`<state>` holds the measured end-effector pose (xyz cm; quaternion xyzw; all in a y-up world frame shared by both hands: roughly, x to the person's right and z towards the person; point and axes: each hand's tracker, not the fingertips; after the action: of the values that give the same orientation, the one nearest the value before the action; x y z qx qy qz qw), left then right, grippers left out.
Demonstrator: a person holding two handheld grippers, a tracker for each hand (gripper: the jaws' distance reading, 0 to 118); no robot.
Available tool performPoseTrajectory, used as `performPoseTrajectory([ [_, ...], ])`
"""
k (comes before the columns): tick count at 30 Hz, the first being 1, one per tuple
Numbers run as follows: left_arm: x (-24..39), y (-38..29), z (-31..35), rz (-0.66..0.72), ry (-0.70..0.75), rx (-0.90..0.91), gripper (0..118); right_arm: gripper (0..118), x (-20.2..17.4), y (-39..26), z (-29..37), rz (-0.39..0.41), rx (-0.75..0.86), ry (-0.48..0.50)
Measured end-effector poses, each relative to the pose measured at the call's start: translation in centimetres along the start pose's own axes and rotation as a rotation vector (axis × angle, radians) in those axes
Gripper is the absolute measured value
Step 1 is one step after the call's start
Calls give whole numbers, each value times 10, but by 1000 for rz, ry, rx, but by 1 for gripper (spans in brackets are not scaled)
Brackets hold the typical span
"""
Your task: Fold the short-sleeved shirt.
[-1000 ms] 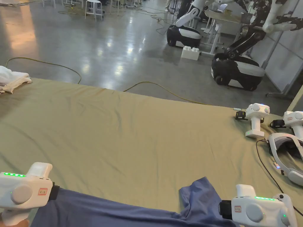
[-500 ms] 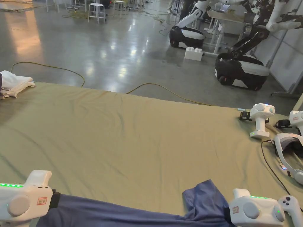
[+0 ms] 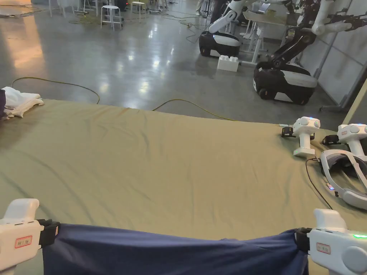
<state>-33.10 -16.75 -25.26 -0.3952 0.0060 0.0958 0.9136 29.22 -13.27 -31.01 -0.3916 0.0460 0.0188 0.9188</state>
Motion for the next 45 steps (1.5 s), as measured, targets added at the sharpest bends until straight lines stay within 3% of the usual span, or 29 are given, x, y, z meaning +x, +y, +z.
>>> performPoseTrajectory([
  [7,-8,-41,55,-8,-26,19,6,2,-7,-51,70,64,27,-13],
  [11,-12,-74,68,-14,-26,-36,6,2,-7,-91,85,58,-17,-35],
  [20,-18,-153,50,-12,10,-262,6,2,-9,-182,64,93,-248,-110],
  [25,-13,-166,24,-33,38,-324,6,2,-11,-202,39,55,-287,-114],
  [26,-13,-165,23,-31,42,-320,7,4,-13,-203,37,56,-283,-115],
  [28,-12,-160,24,-20,43,-310,21,16,-18,-202,38,76,-281,-141],
  [29,-12,-157,24,-16,41,-309,30,27,-20,-200,39,85,-283,-156],
  [30,-10,-153,26,-15,40,-305,43,46,-20,-197,43,95,-278,-173],
  [32,-7,-145,32,-38,76,-275,53,62,-20,-189,53,123,-254,-229],
  [37,10,-114,54,-57,48,-99,53,63,-24,-150,89,125,-76,-317],
  [45,68,-57,78,-88,3,238,53,63,-62,-84,114,33,321,-236],
])
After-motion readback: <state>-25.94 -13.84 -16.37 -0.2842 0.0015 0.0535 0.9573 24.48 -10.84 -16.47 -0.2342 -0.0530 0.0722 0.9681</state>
